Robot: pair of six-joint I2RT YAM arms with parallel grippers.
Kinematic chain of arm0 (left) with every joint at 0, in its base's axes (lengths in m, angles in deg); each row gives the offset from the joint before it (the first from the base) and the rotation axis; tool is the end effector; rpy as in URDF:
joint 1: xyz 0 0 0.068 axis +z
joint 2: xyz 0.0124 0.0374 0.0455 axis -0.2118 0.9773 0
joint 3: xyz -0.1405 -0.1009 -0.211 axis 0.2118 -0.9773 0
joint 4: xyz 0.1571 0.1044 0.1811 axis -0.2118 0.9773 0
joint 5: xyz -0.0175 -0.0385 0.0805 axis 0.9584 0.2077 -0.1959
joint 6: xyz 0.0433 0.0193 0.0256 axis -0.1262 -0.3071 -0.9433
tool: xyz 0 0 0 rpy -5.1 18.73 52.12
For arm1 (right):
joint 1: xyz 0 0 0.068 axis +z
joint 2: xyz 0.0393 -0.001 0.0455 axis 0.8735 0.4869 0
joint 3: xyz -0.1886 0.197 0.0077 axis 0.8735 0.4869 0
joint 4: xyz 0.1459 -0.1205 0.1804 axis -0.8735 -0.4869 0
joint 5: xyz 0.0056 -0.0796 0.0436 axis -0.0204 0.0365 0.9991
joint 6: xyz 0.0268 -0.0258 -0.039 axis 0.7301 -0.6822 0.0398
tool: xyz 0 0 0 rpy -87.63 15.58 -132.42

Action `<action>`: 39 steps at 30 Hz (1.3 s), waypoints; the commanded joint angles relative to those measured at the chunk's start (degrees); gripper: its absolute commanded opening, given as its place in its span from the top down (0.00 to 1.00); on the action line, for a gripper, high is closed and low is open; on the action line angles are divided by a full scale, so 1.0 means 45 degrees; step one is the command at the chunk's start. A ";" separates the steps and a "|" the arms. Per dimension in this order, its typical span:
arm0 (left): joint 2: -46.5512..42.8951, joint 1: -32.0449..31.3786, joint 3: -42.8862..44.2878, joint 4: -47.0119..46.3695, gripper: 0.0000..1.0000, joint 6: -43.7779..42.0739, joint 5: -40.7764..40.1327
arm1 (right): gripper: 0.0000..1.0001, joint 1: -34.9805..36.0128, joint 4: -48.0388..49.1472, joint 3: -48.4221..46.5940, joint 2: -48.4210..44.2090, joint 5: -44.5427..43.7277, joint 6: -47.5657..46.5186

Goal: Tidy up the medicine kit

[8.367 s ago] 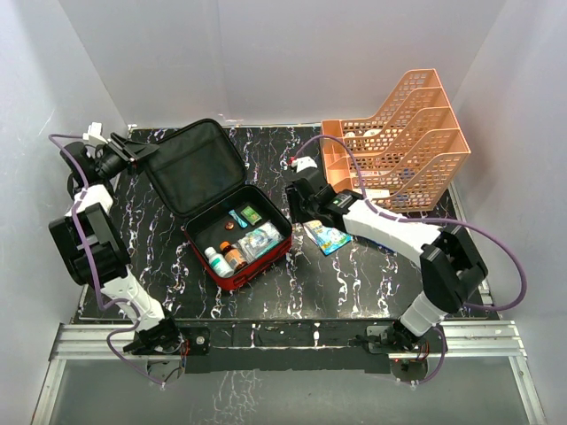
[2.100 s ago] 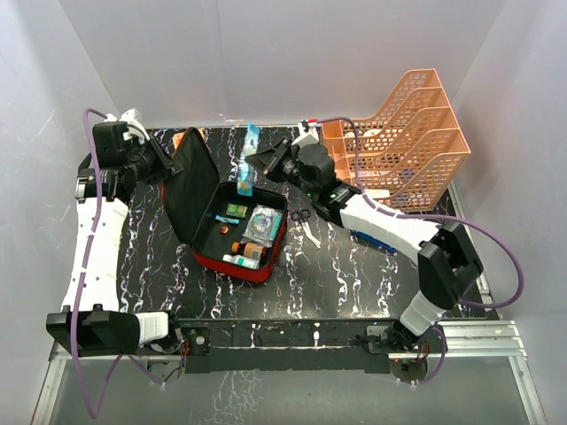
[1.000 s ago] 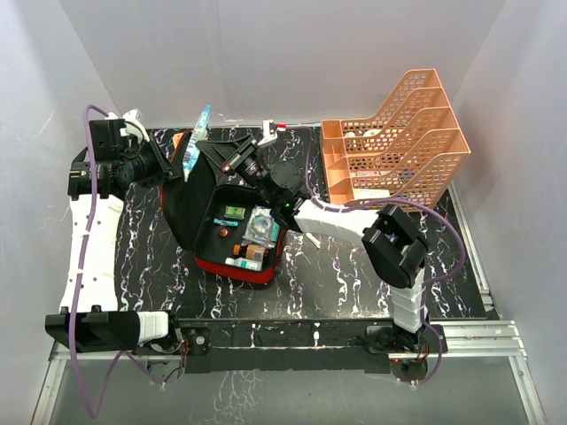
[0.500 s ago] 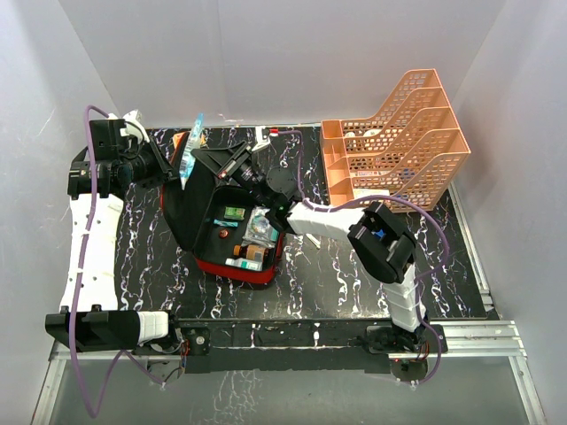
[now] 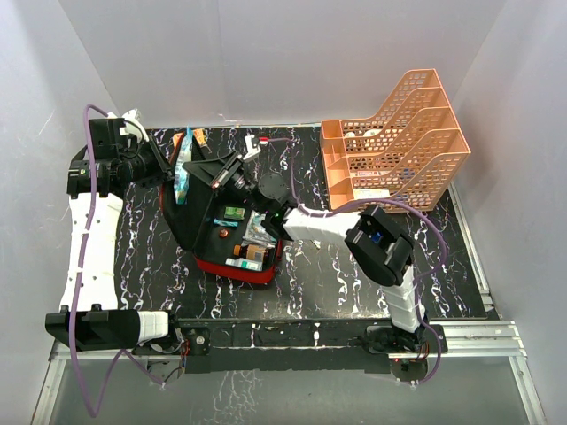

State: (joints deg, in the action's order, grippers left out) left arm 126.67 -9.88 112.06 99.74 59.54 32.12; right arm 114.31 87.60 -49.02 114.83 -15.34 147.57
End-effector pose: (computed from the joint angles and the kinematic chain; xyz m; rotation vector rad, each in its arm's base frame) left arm 0.2493 0.0001 0.4348 -0.2755 2.1890 -0.4875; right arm 0.2815 0.3820 0.3079 0.2028 1.3850 1.9508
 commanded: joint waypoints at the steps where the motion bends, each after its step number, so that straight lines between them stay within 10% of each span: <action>1: -0.0248 -0.0014 0.0686 -0.0287 1.00 0.0153 0.0280 | 1.00 0.0579 -0.0352 0.0283 -0.0606 0.0330 0.0518; 13: -0.0325 -0.0007 0.0638 -0.0344 1.00 0.0177 0.0226 | 1.00 0.0849 -0.1681 0.1009 -0.1226 -0.0148 0.1606; 26: -0.0404 -0.0004 0.0474 -0.0460 1.00 0.0197 0.0354 | 0.59 0.0503 -0.4569 0.0497 -0.1909 -0.0761 0.0515; 39: -0.0424 -0.0014 0.0372 -0.0618 1.00 0.0178 0.0441 | 0.42 -0.0083 -0.7024 -0.0920 -0.2025 -0.0683 -0.2160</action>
State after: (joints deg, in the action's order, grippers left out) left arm 126.67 -9.81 112.08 99.63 59.54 31.70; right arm 114.93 58.60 -49.41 108.12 -18.02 142.76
